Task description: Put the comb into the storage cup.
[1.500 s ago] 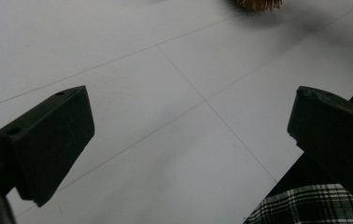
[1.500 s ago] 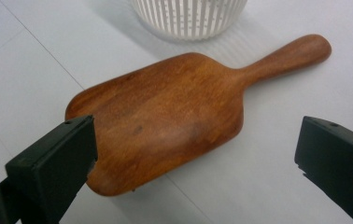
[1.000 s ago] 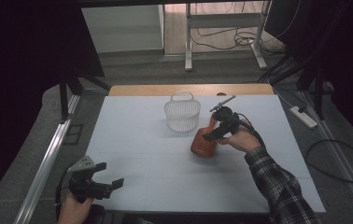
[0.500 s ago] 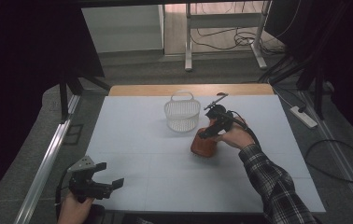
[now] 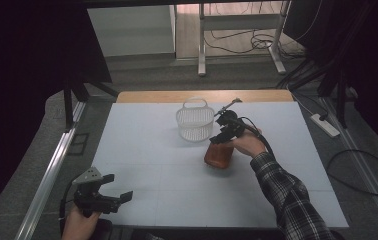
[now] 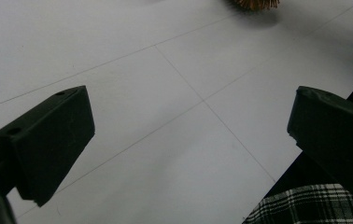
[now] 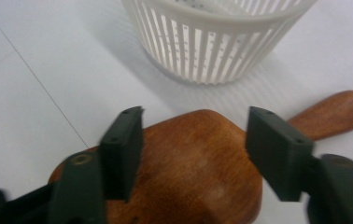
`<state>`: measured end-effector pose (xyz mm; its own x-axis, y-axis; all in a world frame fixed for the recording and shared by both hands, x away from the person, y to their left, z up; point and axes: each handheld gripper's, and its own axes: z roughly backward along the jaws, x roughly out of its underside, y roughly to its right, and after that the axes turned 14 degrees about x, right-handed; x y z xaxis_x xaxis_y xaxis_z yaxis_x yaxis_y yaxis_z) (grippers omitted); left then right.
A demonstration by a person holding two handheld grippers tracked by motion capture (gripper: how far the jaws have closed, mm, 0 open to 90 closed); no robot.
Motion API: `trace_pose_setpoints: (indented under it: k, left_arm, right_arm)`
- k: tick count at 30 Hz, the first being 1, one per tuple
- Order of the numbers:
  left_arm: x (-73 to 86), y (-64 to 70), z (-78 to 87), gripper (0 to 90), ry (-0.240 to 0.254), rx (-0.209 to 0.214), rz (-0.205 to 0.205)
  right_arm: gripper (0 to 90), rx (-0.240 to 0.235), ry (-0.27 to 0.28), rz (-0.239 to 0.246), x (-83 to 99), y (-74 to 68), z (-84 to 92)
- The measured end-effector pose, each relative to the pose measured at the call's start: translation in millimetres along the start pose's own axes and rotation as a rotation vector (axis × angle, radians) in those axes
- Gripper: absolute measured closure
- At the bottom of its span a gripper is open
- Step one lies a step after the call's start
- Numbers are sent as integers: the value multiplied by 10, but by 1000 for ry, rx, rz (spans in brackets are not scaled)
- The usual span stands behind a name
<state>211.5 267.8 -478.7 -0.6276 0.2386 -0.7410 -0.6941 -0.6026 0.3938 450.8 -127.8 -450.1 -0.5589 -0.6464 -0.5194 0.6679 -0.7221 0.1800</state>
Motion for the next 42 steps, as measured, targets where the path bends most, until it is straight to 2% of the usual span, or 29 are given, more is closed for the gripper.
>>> trace_pose_setpoints:
  k: [11,12,13,22,32,42]
  left_arm:
    - [-3,0,-5,8,-2,2,-2]
    - [-3,0,-5,9,-2,2,-2]
    - [-3,0,-7,9,-2,2,-2]
    - [-5,-1,-9,9,-3,2,-3]
    - [-5,-1,-10,10,-6,4,-3]
    - [-6,2,-12,11,-10,3,-5]
  right_arm:
    - [822,-54,18,25,-42,19,-36]
    - [822,-54,18,25,-42,19,-36]
    - [888,-67,19,28,-55,16,-53]
    - [898,-58,-8,78,-108,-57,-193]
    - [898,-64,-37,106,-140,-120,-370]
    - [898,-54,-47,117,-136,-120,-461]
